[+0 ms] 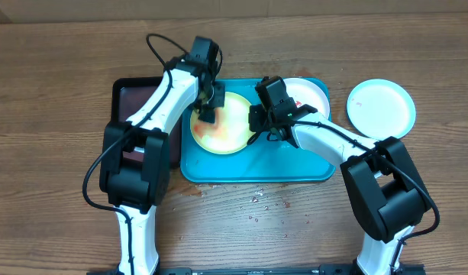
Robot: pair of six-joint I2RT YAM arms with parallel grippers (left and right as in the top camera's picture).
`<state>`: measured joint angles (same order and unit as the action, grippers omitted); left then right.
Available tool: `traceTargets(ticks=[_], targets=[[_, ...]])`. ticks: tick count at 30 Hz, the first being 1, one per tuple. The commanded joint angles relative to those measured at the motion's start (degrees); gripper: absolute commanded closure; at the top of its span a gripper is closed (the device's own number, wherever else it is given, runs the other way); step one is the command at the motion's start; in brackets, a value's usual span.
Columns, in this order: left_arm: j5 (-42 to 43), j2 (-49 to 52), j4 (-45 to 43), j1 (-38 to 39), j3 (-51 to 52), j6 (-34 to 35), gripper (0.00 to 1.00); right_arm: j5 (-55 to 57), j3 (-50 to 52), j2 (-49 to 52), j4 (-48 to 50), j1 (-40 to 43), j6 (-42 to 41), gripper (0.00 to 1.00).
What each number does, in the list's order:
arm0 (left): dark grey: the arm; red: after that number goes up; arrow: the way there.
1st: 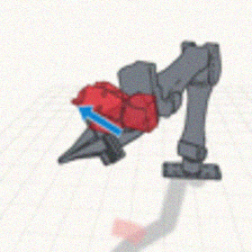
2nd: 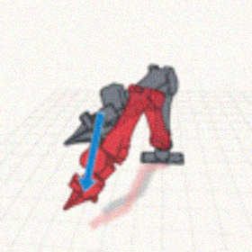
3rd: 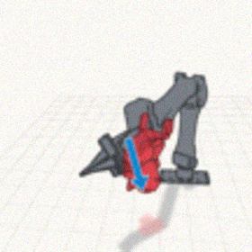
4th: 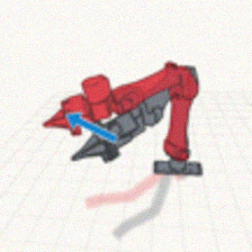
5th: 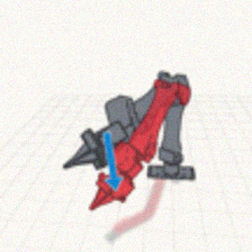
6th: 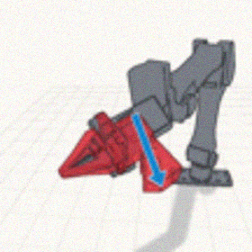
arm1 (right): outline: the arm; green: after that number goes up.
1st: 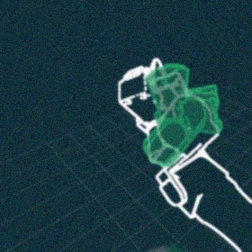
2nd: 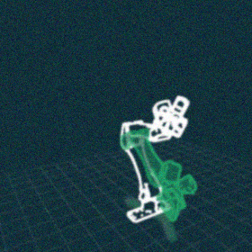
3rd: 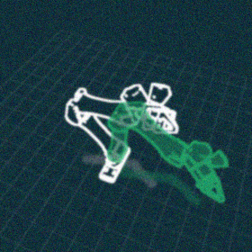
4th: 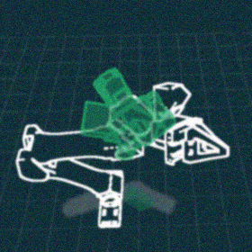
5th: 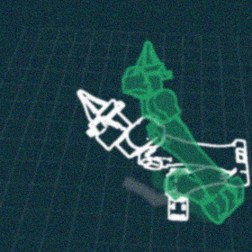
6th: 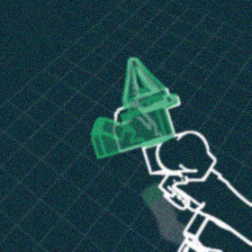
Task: Clean dirty plates on tray and stack at the side
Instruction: 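Move the left gripper with the sponge into the dark basin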
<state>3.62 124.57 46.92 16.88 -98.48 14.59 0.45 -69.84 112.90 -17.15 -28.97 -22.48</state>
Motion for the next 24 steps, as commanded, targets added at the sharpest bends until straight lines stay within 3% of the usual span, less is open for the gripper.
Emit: traceTargets(ticks=[1, 5, 12, 16, 24], targets=[[3.7, -4.5, -0.1, 0.4, -4.2, -1.6, 0.96, 1.0, -0.7, -0.6, 0.1, 0.1, -0.3, 0.96], [1.3, -8.1, 0.5, 0.2, -4.7, -3.5, 0.96, 1.0, -0.7, -0.6, 0.1, 0.1, -0.3, 0.96], [-12.9, -9.7, 8.1, -2.9, -4.7, -3.5, 0.96, 1.0, -0.7, -0.6, 0.0, 0.1, -0.3, 0.96], [-12.8, -9.6, 11.1, -7.4, -4.7, -2.8, 0.96, 1.0, -0.7, -0.6, -0.1, 0.1, -0.3, 0.96], [-12.6, -9.6, 8.7, -16.2, -1.9, -3.0, 0.96, 1.0, -0.7, -0.6, -0.1, 0.1, -0.2, 0.96]])
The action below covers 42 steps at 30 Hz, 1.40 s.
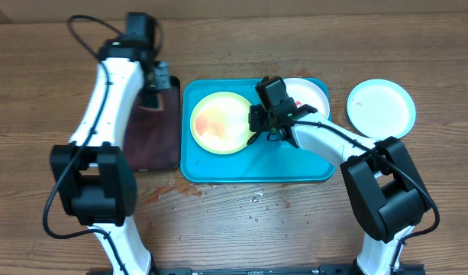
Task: Clean dirty plates on tray and stack at the side
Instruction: 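Move the left gripper with the sponge into the dark basin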
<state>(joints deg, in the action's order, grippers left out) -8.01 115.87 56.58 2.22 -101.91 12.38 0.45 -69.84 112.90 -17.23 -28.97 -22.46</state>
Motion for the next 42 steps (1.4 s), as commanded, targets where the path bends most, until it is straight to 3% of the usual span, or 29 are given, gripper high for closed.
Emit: traceTargets(ticks=[1, 11, 12, 13, 15, 17, 25, 29, 32, 42], targets=[[-0.6, -0.9, -1.8, -2.1, 2.9, -0.8, 0.96, 1.0, -0.7, -0.6, 0.0, 0.1, -0.3, 0.96], [1.9, -0.9, -9.3, -2.9, 15.0, -0.6, 0.96, 1.0, -0.7, -0.6, -0.2, 0.1, -0.1, 0.96], [1.9, -0.9, -9.3, -2.9, 15.1, -0.5, 0.92, 1.0, -0.7, -0.6, -0.3, 0.1, -0.1, 0.96], [1.9, -0.9, -9.3, -2.9, 15.1, -0.4, 0.81, 1.0, -0.7, -0.6, -0.4, 0.1, -0.1, 0.96], [2.0, -0.9, -9.3, -2.9, 14.9, -0.1, 0.5, 1.0, -0.7, -0.6, -0.7, 0.1, -0.1, 0.96], [2.9, -0.9, -9.2, -2.9, 14.5, 0.1, 0.42, 1.0, -0.7, -0.6, -1.0, 0.1, -0.1, 0.96], [8.1, -2.5, -6.7, -2.0, 9.2, 0.1, 0.32, 0.9, -1.9, -0.7, -5.0, 0.1, 0.2, 0.96], [8.0, -4.7, -6.3, -0.4, 7.3, 0.0, 0.1, 0.9, -2.8, -0.7, -7.0, 0.1, 0.2, 0.78], [8.0, -6.4, -6.8, 0.9, 6.9, 0.1, 0.0, 0.7, -2.9, -0.7, -7.7, 0.1, 1.5, 0.7], [8.1, -7.8, -7.1, 2.3, 6.9, 0.1, 0.0, -0.8, -2.9, 1.3, -7.1, 0.1, 6.2, 0.69]])
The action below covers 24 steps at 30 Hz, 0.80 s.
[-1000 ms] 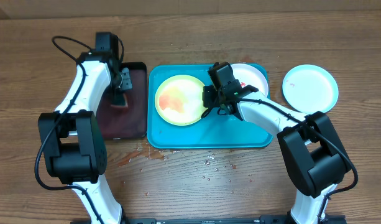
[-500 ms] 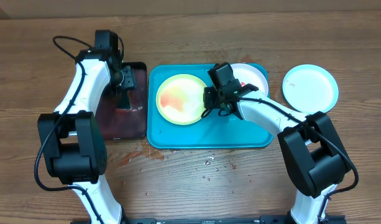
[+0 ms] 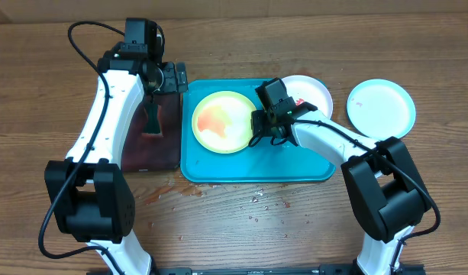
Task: Clean dirty plates on tray and stack at the side
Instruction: 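Move the left gripper with the sponge into the dark basin, then lift the yellow plate upright off the tray with the right gripper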
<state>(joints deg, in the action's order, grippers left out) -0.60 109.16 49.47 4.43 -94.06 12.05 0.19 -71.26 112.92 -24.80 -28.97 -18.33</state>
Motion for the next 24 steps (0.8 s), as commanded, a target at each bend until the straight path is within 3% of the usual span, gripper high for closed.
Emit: traceTargets(ticks=[1, 7, 12, 15, 24], targets=[[0.7, -1.1, 0.0, 0.1, -0.9, 0.4, 0.0, -0.5, -1.5, 2.0, 0.5, 0.1, 2.1, 0.69], [0.7, -1.1, -0.1, 0.1, -0.9, 0.4, 0.0, -3.1, -1.5, 3.0, 1.3, 0.1, 5.1, 0.69], [0.7, -1.1, -0.1, 0.1, -0.9, 0.4, 0.0, -3.5, -1.5, 3.1, 1.9, 0.0, 6.4, 0.77], [0.7, -1.1, 0.0, 0.1, -0.9, 0.4, 0.0, -3.5, -1.5, 3.6, 2.2, 0.1, 6.4, 0.96], [0.6, -1.4, -0.1, 0.1, -0.9, 0.4, 0.0, -3.0, -3.2, 3.7, 2.4, 0.1, 6.8, 0.96]])
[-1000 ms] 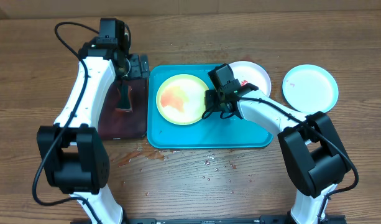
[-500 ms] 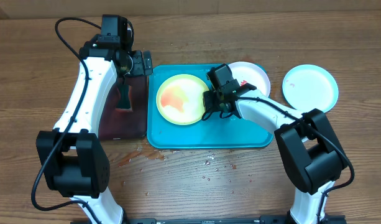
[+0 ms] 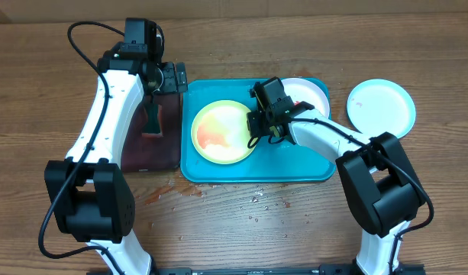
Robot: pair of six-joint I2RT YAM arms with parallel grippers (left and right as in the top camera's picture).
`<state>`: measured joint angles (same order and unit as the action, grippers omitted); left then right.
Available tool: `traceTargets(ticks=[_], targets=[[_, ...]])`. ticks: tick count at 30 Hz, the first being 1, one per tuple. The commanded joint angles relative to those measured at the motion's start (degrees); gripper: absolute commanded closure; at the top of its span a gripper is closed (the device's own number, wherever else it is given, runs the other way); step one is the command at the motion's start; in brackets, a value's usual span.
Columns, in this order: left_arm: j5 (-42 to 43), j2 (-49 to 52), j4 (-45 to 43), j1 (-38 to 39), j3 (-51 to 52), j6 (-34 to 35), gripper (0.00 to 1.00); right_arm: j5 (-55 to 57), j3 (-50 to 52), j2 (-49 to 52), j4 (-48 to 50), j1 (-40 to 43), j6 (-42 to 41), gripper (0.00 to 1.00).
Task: Clean dirty plates on tray and stack at the side
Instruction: 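Lift the yellow plate upright off the tray with the right gripper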
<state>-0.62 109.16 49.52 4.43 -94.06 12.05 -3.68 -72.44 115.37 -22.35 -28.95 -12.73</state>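
Observation:
A yellow-green plate [image 3: 222, 133] with an orange-red smear lies in the teal tray [image 3: 295, 164]. My right gripper [image 3: 255, 127] is shut on its right rim. A white plate [image 3: 310, 93] with a red stain sits in the tray's back right corner, partly hidden behind the right wrist. On the table to the right of the tray rests a pale blue plate [image 3: 381, 108]. My left gripper [image 3: 175, 78] stands open over the back of the dark tray [image 3: 142, 153]. A dark green sponge [image 3: 152, 118] lies on that tray, apart from the fingers.
Reddish drops and crumbs [image 3: 194, 191] mark the wooden table in front of the teal tray. The dark tray touches the teal tray's left side.
The yellow-green plate has shifted a little toward the front of the teal tray with my right gripper on its rim. The left arm and the sponge have not moved.
My left gripper first pressed the sponge on the yellow-green plate while the right gripper held its rim. Then the left arm was over the dark tray. Later the sponge lay on that tray with the left gripper open. Now the plate sits nearer the tray's front.

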Motion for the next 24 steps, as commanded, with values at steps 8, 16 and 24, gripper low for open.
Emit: traceTargets(ticks=[8, 16, 24], targets=[[0.4, -5.4, -0.5, 0.0, -1.0, 0.3, 0.0, 13.9, -10.6, -2.6, -6.9, 0.0, 3.1, 0.96], [0.2, -11.2, -0.6, 0.0, -1.0, 0.1, 0.0, 29.1, -14.1, -7.6, -9.7, -0.2, 11.1, 0.96], [0.0, -13.3, -1.3, 0.0, -1.0, -0.5, 0.0, 47.6, -14.1, -9.2, -10.8, -5.1, 18.5, 0.96]])
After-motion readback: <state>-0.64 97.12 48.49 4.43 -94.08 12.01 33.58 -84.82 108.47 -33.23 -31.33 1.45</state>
